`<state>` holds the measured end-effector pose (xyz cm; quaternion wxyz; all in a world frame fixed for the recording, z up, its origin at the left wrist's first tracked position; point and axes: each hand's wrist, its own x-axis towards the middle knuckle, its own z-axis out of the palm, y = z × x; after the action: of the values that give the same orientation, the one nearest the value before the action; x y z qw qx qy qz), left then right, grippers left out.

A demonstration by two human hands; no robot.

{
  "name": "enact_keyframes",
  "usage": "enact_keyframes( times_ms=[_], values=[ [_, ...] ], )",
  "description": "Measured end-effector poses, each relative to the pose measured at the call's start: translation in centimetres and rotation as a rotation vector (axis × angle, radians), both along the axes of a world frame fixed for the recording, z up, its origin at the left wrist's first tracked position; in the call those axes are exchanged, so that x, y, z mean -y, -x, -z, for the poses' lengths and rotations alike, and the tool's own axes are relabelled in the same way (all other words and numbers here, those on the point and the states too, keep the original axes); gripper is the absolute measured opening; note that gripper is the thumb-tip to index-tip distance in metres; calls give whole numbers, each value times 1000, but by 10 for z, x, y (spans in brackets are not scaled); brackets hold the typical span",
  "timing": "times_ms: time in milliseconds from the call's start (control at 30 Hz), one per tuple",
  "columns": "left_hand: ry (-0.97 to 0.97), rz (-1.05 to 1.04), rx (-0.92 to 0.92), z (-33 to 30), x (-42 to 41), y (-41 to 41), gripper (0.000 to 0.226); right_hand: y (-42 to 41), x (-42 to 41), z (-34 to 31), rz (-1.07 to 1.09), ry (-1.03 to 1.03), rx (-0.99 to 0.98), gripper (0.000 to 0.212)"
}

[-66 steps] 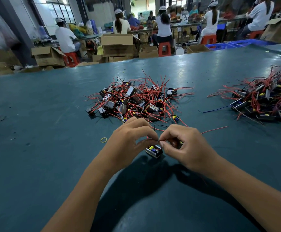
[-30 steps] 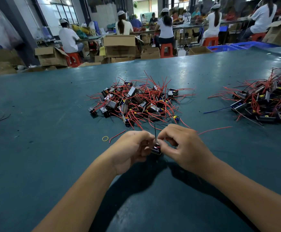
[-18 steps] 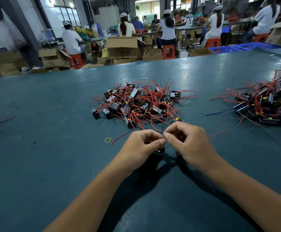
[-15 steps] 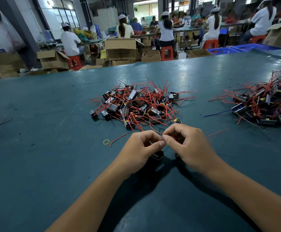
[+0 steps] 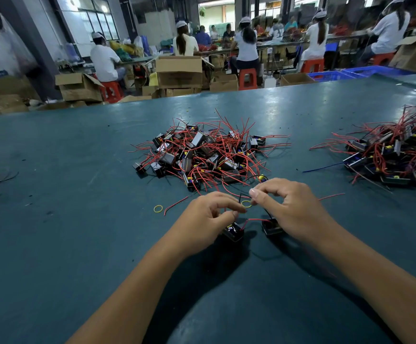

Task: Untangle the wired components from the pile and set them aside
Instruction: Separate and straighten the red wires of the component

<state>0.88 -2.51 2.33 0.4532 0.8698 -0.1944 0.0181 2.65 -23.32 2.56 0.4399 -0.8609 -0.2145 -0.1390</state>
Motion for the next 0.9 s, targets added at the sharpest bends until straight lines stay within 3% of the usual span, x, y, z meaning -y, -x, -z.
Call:
enact_keyframes(
  times_ms=[100,300,400,500,633,700,800,900],
  values=[
    [-24,-14,22,2,4,2,24,3,-4,2,-29,60,-1,25],
    [-19,-72,-128,-4,-4,0,36,-1,4,-5,75,1,-17,16],
    [-35,-46,-109,-10,-15,1,41,-3,18,-17,-10,66,-13,26],
    [-124,38,12,-13,-28,-1,34,-5,31,-26,-116,239,-72,27],
    [-523,108,84,-8,-30,-5,42,-8,32,-16,-100,751,-161,53],
    [-673,65,150,-6,-26,-6,43,-11,27,-11,-23,924,-62,37],
    [-668,-18,246,-6,-22,-3,31,-10,21,-10,60,822,-12,20],
    [-327,-149,312,-2,-14,-2,23,-2,12,-9,63,487,-37,22]
  ],
)
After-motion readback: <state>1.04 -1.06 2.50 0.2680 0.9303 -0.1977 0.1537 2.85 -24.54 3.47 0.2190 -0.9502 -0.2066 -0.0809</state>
